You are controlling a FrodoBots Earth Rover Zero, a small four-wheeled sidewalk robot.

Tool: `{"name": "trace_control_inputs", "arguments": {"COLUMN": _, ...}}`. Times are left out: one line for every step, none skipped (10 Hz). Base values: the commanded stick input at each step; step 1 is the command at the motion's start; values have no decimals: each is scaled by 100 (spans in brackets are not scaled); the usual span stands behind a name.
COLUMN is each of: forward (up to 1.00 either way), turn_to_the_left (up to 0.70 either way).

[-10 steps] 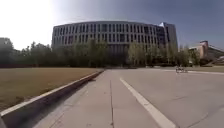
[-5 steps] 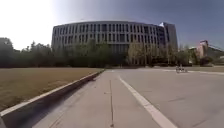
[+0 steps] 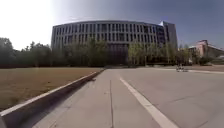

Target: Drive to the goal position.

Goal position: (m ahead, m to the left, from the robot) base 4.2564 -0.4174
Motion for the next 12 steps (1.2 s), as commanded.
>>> {"name": "trace_control_inputs", "arguments": {"forward": 11, "turn_to_the_left": 1}}
{"name": "trace_control_inputs", "arguments": {"forward": 11, "turn_to_the_left": 1}}
{"name": "trace_control_inputs", "arguments": {"forward": 11, "turn_to_the_left": 1}}
{"name": "trace_control_inputs", "arguments": {"forward": 11, "turn_to_the_left": 1}}
{"name": "trace_control_inputs", "arguments": {"forward": 11, "turn_to_the_left": 2}}
{"name": "trace_control_inputs", "arguments": {"forward": 26, "turn_to_the_left": 2}}
{"name": "trace_control_inputs", "arguments": {"forward": 45, "turn_to_the_left": 3}}
{"name": "trace_control_inputs", "arguments": {"forward": 63, "turn_to_the_left": 3}}
{"name": "trace_control_inputs", "arguments": {"forward": 70, "turn_to_the_left": 2}}
{"name": "trace_control_inputs", "arguments": {"forward": 70, "turn_to_the_left": 2}}
{"name": "trace_control_inputs", "arguments": {"forward": 70, "turn_to_the_left": 2}}
{"name": "trace_control_inputs", "arguments": {"forward": 70, "turn_to_the_left": 2}}
